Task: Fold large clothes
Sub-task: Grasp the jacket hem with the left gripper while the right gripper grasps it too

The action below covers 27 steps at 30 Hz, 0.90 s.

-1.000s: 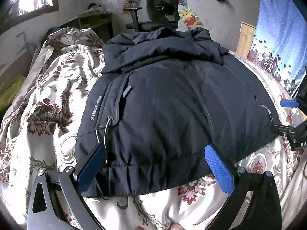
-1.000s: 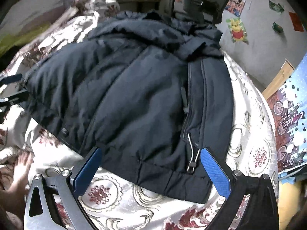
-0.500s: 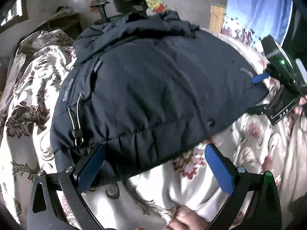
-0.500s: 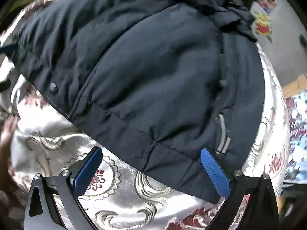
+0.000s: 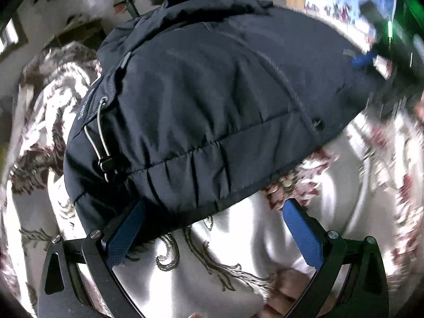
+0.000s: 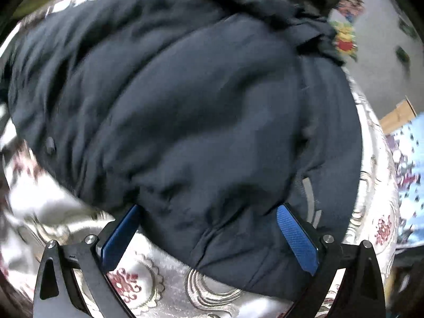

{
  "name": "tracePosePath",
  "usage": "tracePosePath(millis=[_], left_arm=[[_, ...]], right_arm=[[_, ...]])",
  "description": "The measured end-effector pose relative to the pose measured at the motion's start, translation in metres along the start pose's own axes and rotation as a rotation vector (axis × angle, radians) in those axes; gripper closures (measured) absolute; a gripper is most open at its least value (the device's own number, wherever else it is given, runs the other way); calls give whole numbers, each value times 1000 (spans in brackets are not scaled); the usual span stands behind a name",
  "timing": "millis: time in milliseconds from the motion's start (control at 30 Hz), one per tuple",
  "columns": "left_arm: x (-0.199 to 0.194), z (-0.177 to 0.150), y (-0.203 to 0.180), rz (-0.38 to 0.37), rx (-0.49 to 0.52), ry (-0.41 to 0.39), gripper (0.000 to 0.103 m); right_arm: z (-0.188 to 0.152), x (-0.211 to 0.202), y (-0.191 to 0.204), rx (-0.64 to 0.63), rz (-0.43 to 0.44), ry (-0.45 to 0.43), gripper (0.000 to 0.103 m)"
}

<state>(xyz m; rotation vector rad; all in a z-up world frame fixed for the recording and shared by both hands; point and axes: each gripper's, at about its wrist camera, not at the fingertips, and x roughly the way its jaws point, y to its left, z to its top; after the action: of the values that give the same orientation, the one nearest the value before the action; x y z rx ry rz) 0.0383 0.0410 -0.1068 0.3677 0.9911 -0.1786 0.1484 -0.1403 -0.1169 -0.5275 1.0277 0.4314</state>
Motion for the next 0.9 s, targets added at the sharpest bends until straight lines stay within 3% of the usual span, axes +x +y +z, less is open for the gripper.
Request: tracePosePath(millis=[100, 200, 500, 733, 900], left_arm=[[8, -1, -9, 69, 49, 18, 2], [13, -1, -10, 87, 50, 23, 2], [21, 1, -12, 152, 60, 25, 3], [22, 5, -9, 252, 64, 11, 45], [18, 7, 2, 229, 53, -9, 51]], right_arm=[[4, -4, -17, 77, 45, -1, 0], [2, 0, -25, 93, 86, 39, 0], [-25, 11, -7, -283, 44, 208, 0], [-31, 23, 12, -308, -19, 161, 0], [-20, 11, 9, -299, -118, 40, 0]])
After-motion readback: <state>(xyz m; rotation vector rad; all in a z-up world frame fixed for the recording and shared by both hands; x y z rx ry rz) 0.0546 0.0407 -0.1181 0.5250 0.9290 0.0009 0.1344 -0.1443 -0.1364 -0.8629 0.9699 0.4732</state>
